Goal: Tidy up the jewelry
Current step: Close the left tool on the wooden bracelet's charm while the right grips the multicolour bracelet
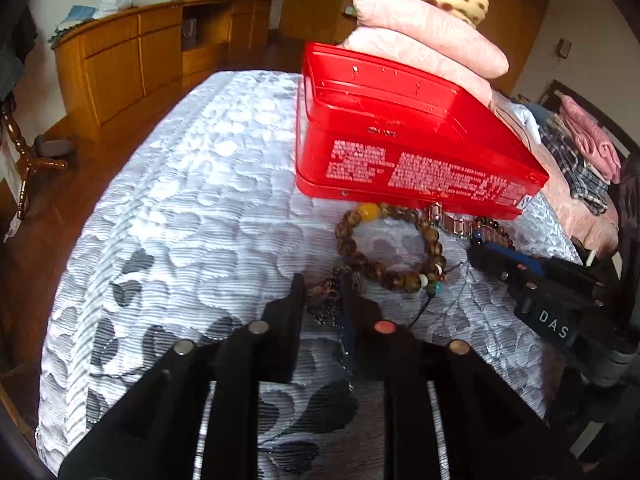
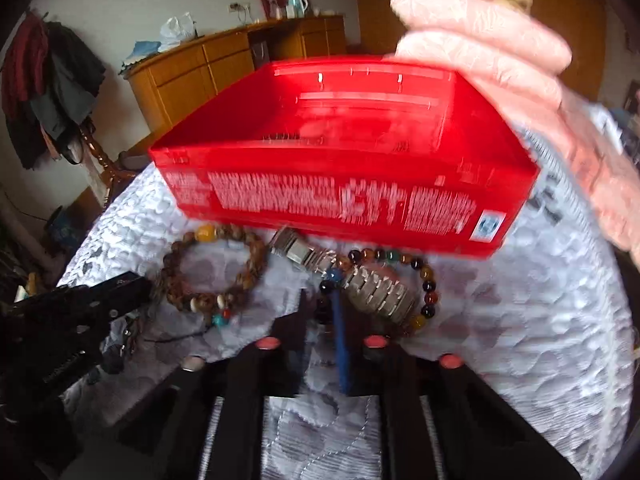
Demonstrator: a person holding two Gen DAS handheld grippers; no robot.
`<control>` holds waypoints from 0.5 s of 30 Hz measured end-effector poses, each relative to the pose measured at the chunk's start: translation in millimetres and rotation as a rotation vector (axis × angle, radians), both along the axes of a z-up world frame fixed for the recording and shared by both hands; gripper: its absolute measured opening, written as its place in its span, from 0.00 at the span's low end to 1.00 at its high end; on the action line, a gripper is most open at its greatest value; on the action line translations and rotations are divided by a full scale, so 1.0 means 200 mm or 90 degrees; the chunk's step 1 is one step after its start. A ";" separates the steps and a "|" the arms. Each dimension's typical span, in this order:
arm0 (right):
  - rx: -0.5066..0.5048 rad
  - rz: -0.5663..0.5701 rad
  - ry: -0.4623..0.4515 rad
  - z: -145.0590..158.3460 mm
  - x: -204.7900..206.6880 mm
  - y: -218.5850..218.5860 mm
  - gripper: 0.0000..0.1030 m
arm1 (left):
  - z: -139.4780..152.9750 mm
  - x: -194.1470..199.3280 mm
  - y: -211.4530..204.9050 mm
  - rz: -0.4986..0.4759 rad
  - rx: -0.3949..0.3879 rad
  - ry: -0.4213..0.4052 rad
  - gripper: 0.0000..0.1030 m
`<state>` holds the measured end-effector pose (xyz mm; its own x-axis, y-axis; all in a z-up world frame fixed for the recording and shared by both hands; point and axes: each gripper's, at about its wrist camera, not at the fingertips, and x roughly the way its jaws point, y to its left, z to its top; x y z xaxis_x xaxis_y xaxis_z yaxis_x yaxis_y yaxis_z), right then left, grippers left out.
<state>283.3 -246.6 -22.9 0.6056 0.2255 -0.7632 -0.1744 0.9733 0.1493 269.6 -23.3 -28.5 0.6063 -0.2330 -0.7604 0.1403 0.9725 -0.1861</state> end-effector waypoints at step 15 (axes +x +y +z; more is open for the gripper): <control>0.065 -0.034 -0.027 0.14 -0.14 -0.18 0.08 | 0.08 -0.06 0.03 0.015 -0.018 -0.038 0.10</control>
